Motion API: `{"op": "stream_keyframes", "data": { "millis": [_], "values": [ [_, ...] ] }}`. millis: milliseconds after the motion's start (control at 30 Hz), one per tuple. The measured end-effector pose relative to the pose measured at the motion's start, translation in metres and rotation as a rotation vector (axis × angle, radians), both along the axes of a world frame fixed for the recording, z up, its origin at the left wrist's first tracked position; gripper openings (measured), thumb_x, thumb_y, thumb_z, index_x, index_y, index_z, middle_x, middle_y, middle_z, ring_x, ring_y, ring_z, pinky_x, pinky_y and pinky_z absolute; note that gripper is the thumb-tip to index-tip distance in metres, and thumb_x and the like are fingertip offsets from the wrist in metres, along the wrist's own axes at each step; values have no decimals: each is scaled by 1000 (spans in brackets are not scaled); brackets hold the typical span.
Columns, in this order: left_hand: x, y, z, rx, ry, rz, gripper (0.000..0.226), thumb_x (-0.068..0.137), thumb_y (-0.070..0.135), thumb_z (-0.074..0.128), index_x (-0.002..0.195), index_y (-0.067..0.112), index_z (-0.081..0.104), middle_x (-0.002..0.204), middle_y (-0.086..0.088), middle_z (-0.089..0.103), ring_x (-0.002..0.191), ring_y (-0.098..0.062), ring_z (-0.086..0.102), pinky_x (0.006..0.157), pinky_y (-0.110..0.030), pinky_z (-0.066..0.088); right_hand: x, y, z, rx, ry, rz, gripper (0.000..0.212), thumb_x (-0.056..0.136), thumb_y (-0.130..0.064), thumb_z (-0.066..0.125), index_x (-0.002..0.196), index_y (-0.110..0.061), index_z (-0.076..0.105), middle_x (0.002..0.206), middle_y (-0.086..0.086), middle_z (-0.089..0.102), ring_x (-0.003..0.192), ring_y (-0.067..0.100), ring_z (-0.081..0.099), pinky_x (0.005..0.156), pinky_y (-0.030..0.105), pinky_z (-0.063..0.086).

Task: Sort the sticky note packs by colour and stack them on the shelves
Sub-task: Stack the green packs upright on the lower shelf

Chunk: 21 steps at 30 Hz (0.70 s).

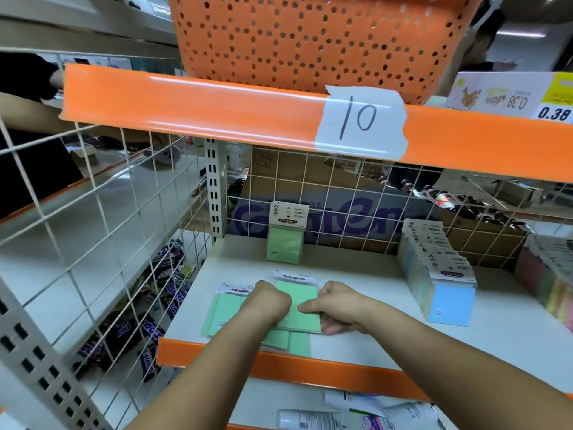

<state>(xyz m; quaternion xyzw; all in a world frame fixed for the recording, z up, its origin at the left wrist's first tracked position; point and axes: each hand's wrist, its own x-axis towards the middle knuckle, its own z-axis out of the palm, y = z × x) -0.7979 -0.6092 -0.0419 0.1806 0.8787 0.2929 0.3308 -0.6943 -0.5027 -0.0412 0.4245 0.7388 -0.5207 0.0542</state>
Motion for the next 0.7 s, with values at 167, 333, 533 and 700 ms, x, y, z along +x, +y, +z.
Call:
{"op": "stream_keyframes", "data": {
  "millis": [167,333,533,700],
  "values": [
    [-20,12,4,59,110,64,39,88,13,55,125,8,43,119,-14,57,103,-30,56,70,-28,40,-14,8,2,53,84,-32,33,82,-26,76,85,-15,45,65,5,56,50,12,55,47,21,52],
    [-50,26,7,126,210,41,24,88,15,58,109,9,50,104,-9,56,87,-29,50,73,-29,42,-37,19,11,182,198,-61,19,87,-16,69,97,-13,52,74,7,61,57,17,57,53,28,55],
    [-67,40,-8,175,309,-4,16,88,19,56,95,20,41,91,-4,51,83,-28,49,70,-27,38,-59,25,-4,430,181,-40,28,90,-20,60,113,-18,45,96,14,64,84,34,66,73,47,57],
    [-77,48,-24,135,351,-18,23,92,25,50,113,17,47,107,-10,59,98,-32,57,71,-29,42,-73,26,-25,535,137,-91,31,93,-25,57,119,-14,45,99,14,64,90,34,63,76,40,55]
  ]
}}
